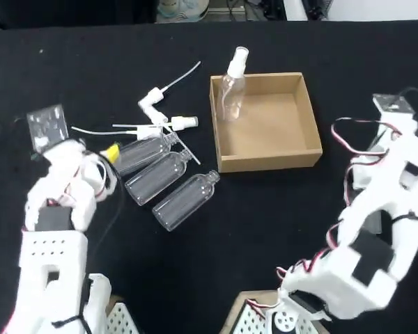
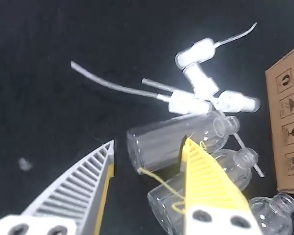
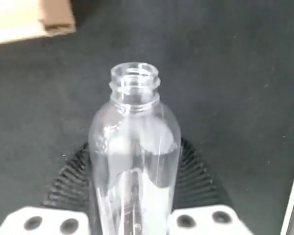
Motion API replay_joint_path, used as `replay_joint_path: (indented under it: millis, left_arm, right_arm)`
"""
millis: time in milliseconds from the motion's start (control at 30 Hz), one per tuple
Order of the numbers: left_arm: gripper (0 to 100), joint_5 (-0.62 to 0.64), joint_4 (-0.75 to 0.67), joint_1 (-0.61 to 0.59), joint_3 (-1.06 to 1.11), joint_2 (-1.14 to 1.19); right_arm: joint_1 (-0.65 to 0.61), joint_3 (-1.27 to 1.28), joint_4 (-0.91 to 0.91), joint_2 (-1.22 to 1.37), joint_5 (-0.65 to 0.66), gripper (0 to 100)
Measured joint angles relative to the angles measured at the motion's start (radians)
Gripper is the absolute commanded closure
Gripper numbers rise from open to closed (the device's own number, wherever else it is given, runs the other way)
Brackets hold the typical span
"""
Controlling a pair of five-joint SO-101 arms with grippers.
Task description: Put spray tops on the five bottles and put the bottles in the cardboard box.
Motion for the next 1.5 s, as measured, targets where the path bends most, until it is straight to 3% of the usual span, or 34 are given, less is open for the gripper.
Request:
replay_joint_path:
  millis: [167, 300, 467, 633, 1133, 1500]
  left_arm:
    - [78, -0.075, 0.114, 0.0, -0.269, 0.198]
    - [78, -0.175, 0.166, 0.0, -0.496, 0.476]
    - [78, -0.279, 0.331, 0.002, -0.861, 0.85]
    - [78, -0.304, 0.456, 0.002, -1.198, 1.169]
    - [78, -0.419, 0.442, 0.069, -2.001, 1.846]
    - [78, -0.422, 0.442, 0.12, -2.36, 2.142]
  right_arm:
    - [-0.029, 0.138, -0.08, -0.21, -0.075, 98.8]
    - [-0.092, 0.242, -0.115, -0.397, -0.141, 98.8]
    - [-0.167, 0.315, -0.118, -0.572, -0.207, 98.8]
    - [-0.226, 0.33, -0.118, -0.624, -0.244, 98.8]
    - [-0.265, 0.33, -0.118, -0.628, -0.27, 98.8]
    - [-0.265, 0.356, -0.118, -0.628, -0.27, 98.7]
